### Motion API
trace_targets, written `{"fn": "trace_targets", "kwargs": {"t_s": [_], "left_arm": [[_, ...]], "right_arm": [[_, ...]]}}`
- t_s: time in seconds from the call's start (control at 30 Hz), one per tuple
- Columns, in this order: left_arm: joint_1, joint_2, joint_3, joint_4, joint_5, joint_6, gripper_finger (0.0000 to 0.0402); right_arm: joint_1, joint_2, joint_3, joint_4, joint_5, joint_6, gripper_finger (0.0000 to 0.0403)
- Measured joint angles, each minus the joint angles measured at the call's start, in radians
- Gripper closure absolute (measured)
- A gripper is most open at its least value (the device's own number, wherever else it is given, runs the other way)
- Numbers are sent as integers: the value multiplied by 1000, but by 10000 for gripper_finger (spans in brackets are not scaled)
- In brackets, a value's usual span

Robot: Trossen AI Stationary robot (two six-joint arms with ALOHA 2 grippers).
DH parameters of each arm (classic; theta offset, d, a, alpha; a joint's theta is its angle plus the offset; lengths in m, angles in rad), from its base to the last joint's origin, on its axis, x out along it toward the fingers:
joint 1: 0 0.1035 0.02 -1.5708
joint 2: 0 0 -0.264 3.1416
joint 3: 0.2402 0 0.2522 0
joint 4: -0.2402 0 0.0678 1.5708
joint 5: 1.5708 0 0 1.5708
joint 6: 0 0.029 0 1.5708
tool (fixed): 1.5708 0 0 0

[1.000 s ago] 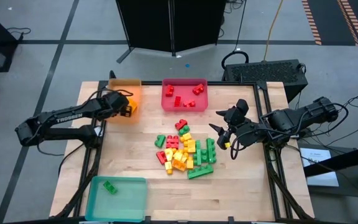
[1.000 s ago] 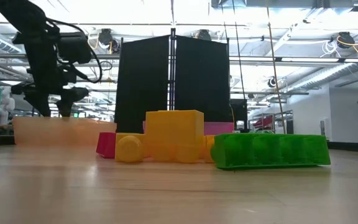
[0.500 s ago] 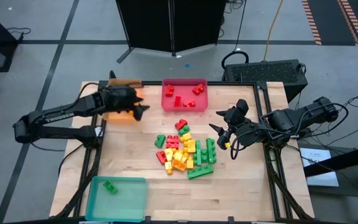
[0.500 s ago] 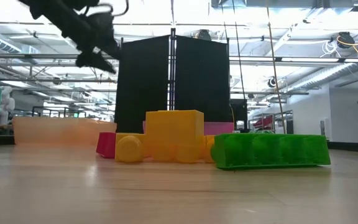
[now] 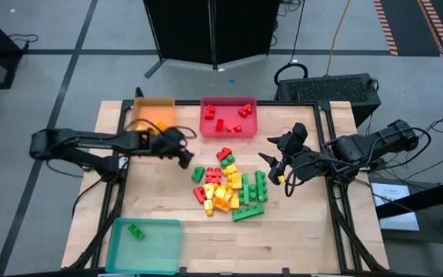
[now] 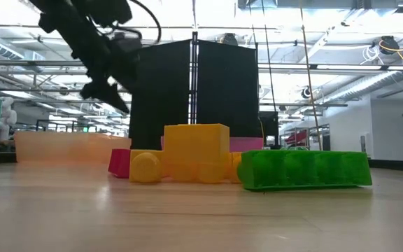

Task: Sort blocks
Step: Put the green game piece into the blue bin

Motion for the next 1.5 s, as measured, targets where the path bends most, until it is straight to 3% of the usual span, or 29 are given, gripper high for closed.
{"fn": "trace_targets", "kwargs": {"t_s": [0.2,0.37,0.8,1.5], "left_arm": [[-150,134,0,7,-100,-238,118],[-210,175,1,2,-189,-386,118],[-222,266,6,127,-188,-470,118],[-285,542,136,59,-189,-489,119]], "right_arm": [[0,0,0,0,-4,2,154],[0,0,0,0,-4,2,154],[0,0,0,0,-4,6,154],[1,0,0,-16,-30,2,154]]}}
